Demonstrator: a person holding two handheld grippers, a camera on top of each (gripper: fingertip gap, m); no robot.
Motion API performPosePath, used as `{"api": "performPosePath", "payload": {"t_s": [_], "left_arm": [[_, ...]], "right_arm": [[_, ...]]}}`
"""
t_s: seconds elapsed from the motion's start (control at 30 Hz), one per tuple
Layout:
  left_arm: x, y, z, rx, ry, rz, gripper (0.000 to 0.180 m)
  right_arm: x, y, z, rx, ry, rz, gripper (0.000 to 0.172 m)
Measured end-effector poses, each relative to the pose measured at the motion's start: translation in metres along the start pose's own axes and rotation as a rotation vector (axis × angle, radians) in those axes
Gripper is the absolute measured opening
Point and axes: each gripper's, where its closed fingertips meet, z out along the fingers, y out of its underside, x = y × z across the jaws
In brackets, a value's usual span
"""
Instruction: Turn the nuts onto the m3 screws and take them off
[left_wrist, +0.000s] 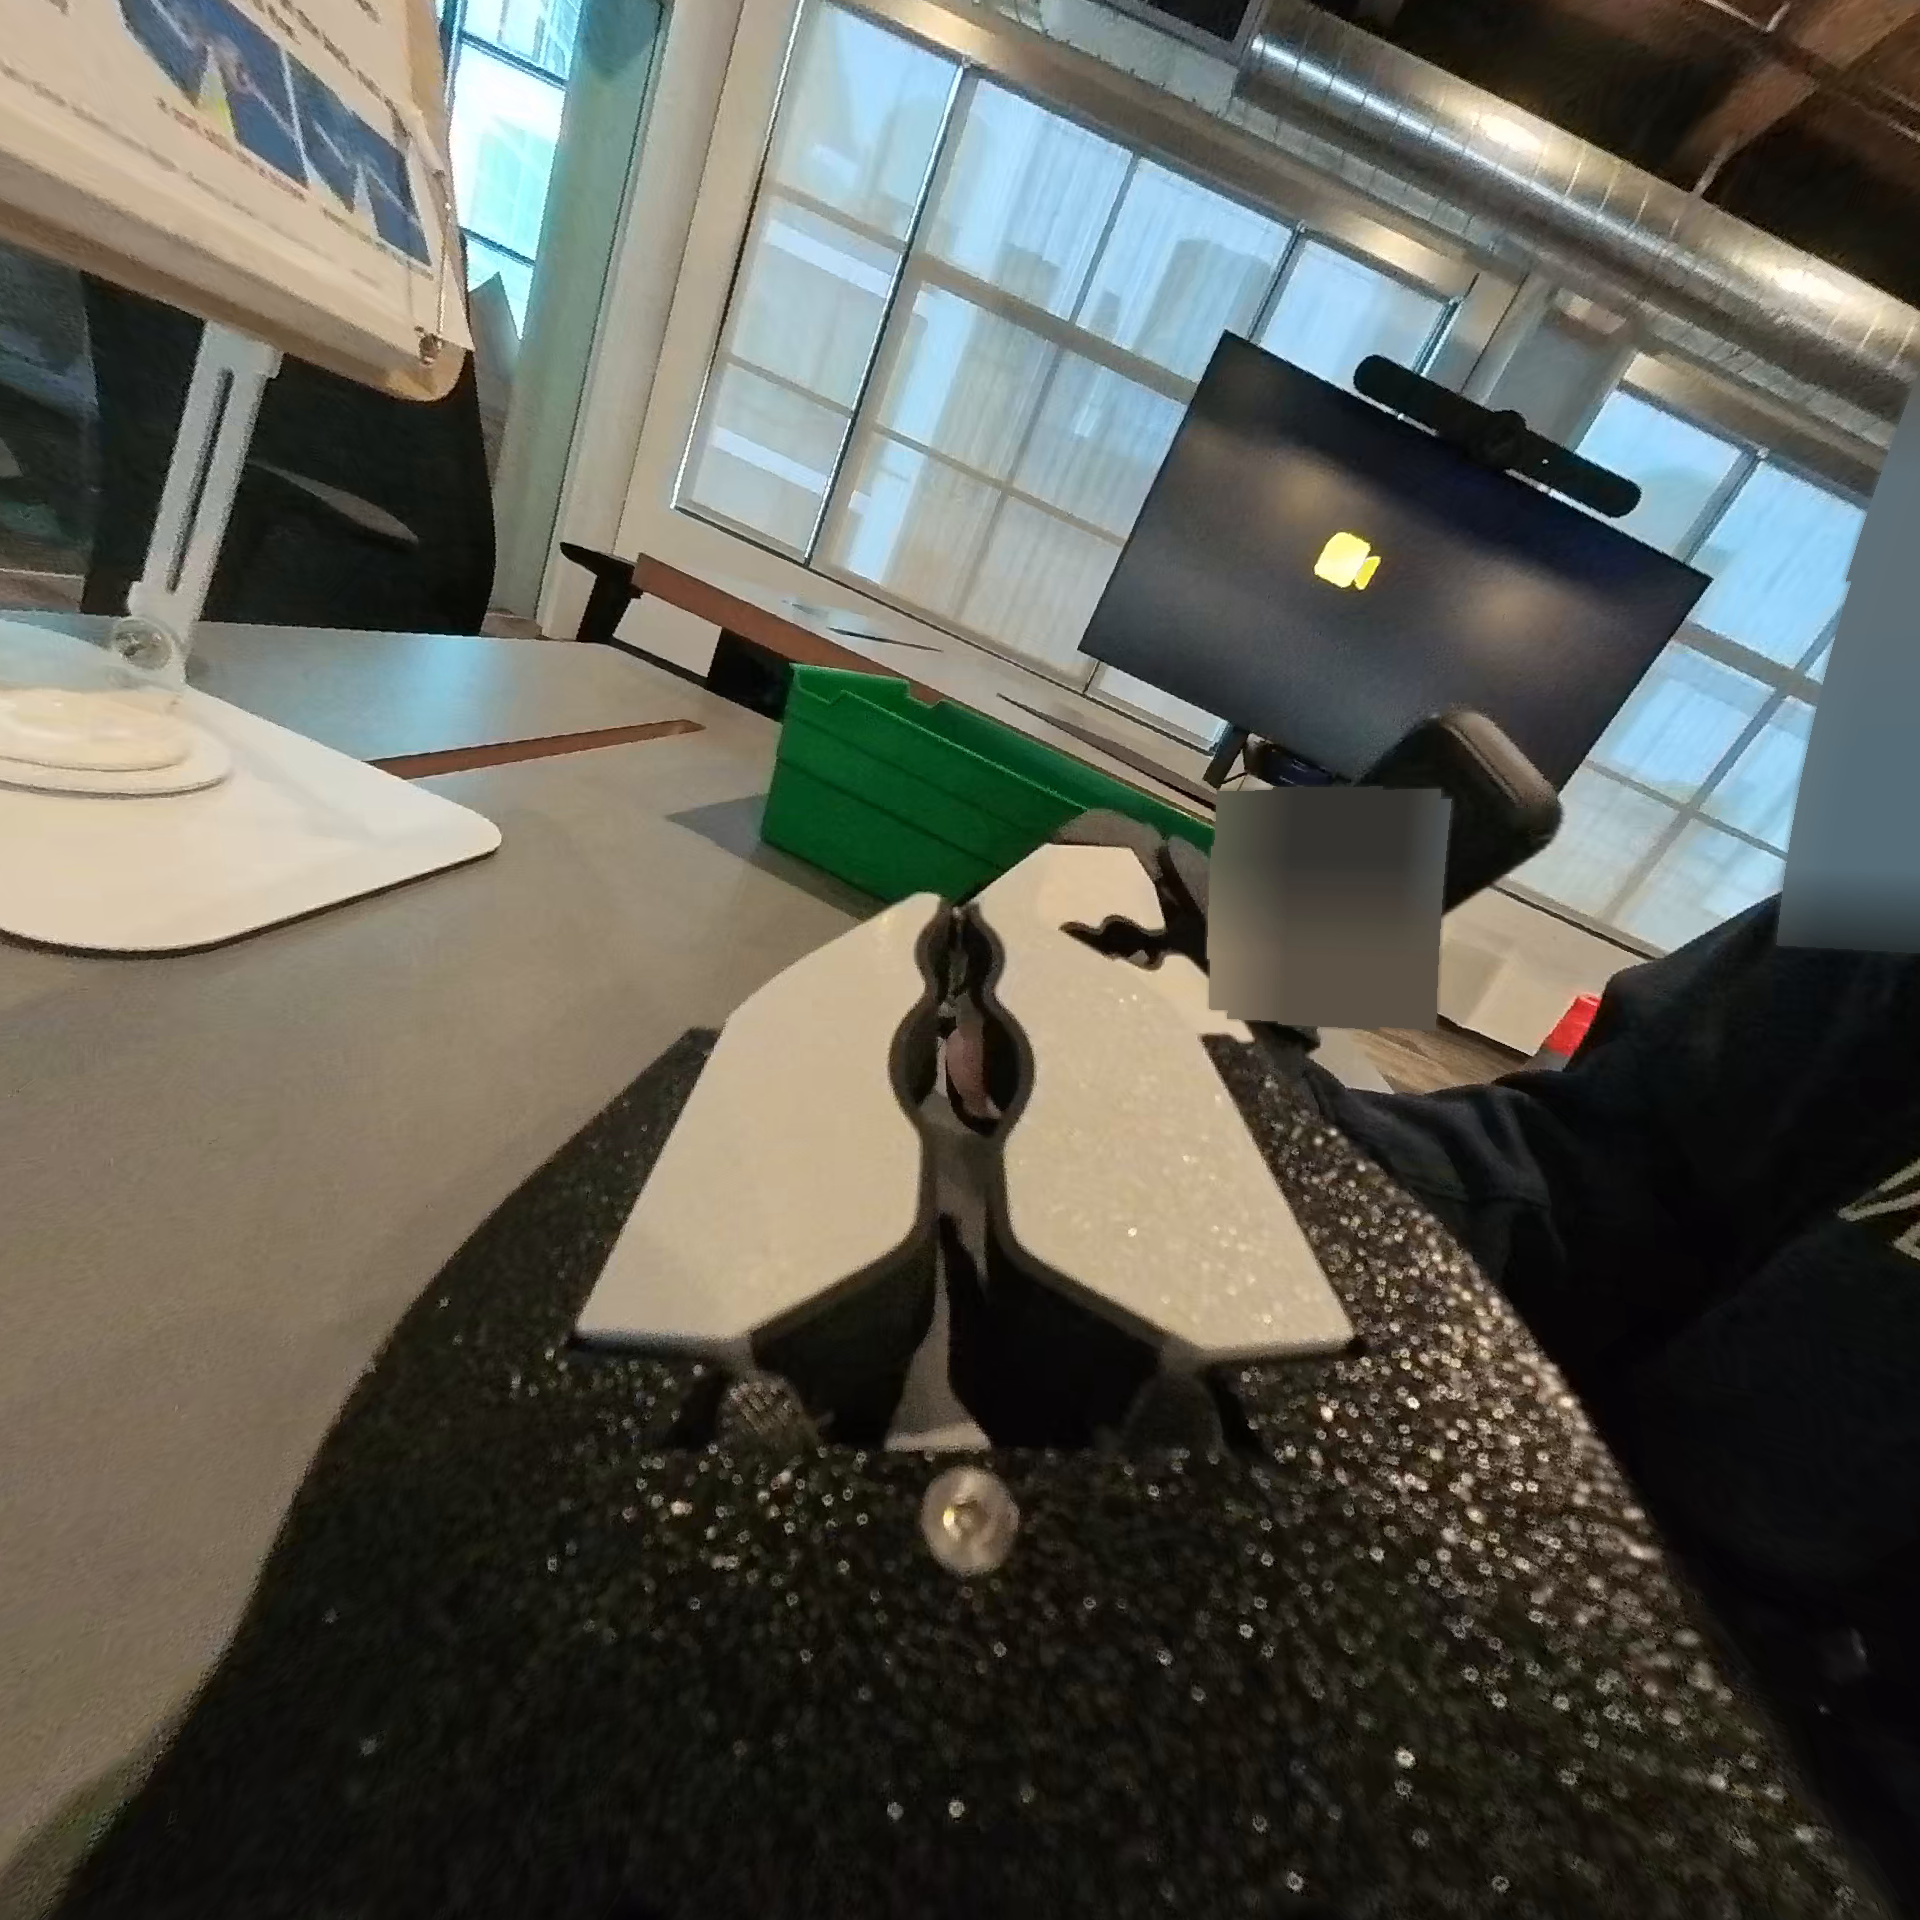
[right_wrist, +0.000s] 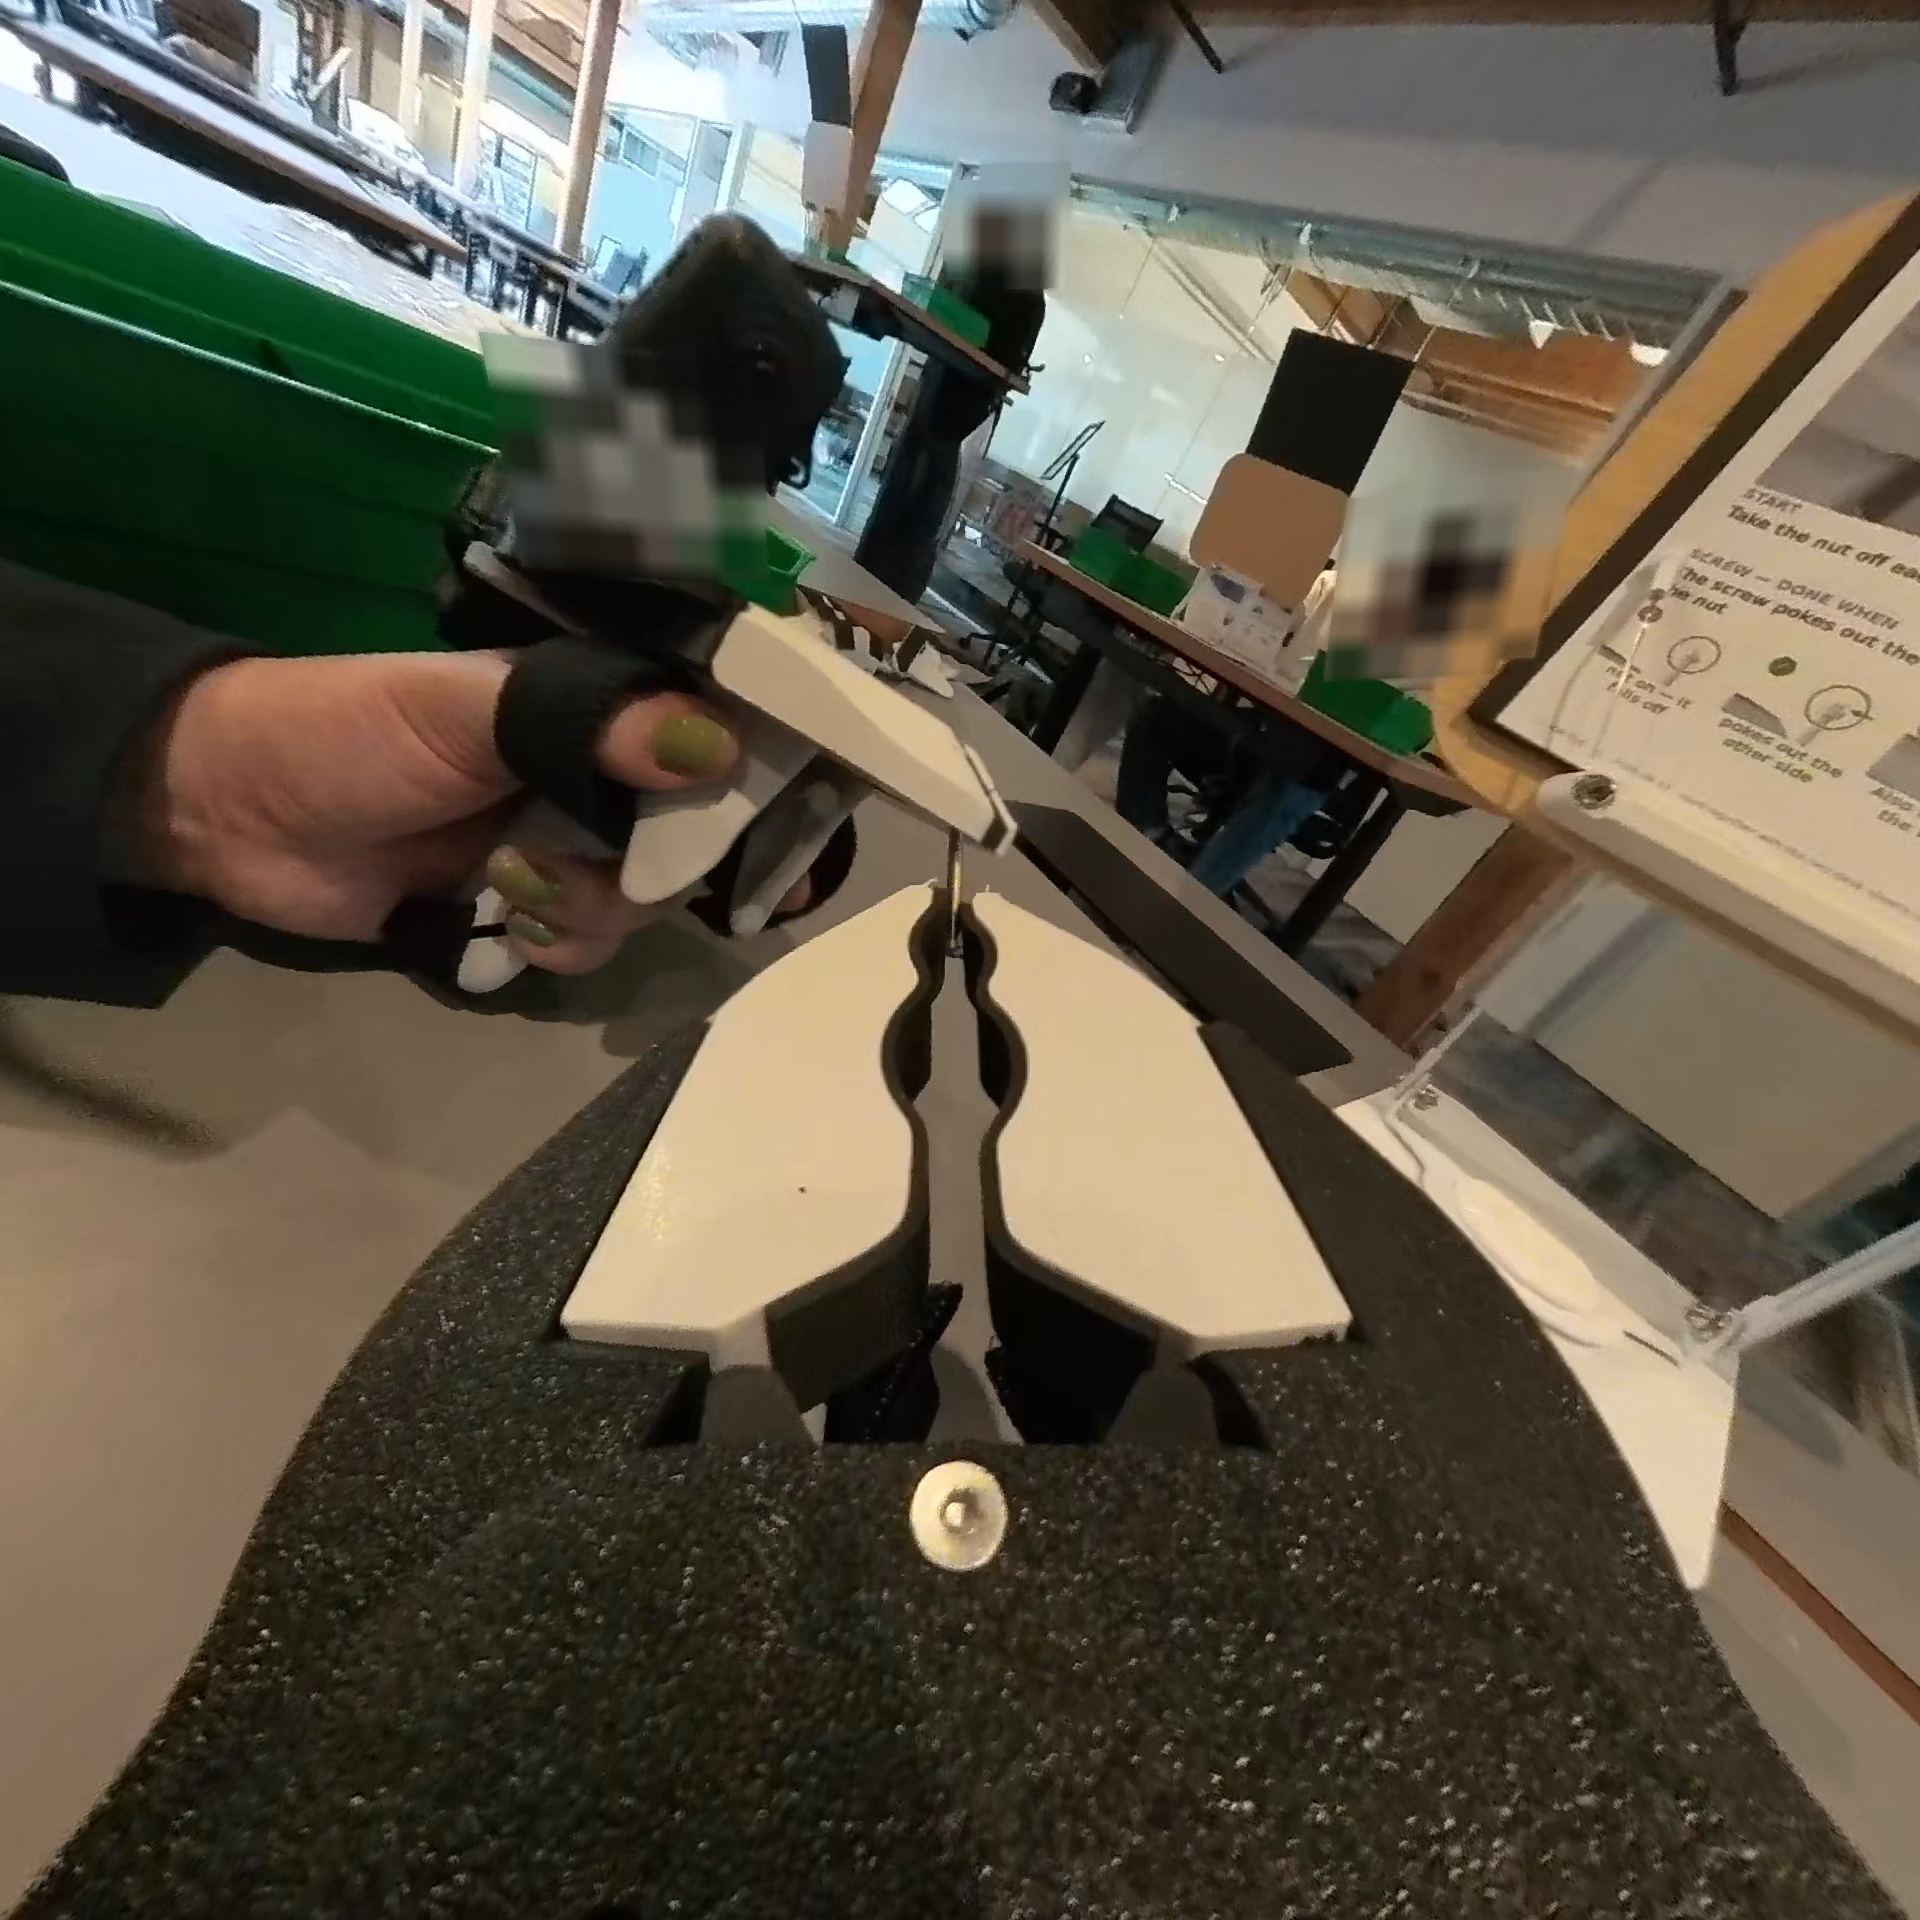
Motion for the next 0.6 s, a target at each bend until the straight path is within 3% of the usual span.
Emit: {"api": "performPosePath", "payload": {"t_s": [0.07, 0.13, 0.2, 0.33, 0.6], "left_arm": [[-0.002, -0.003, -0.001, 0.015, -0.025, 0.015, 0.002], [-0.014, -0.004, -0.007, -0.003, -0.141, 0.055, 0.002], [-0.034, 0.007, -0.016, -0.132, -0.302, 0.131, 0.002], [-0.056, 0.031, -0.027, -0.413, -0.477, 0.292, 0.002], [-0.067, 0.064, -0.029, -0.659, -0.524, 0.353, 0.002]], "right_arm": [[0.005, 0.001, -0.002, -0.002, 0.042, -0.019, 0.012], [0.016, 0.004, -0.006, -0.015, 0.092, -0.014, 0.016], [0.026, 0.011, -0.010, -0.035, 0.118, 0.041, 0.014], [0.034, 0.024, -0.009, -0.112, 0.154, 0.076, 0.008], [0.024, 0.032, -0.002, -0.176, 0.123, 0.002, 0.001]]}}
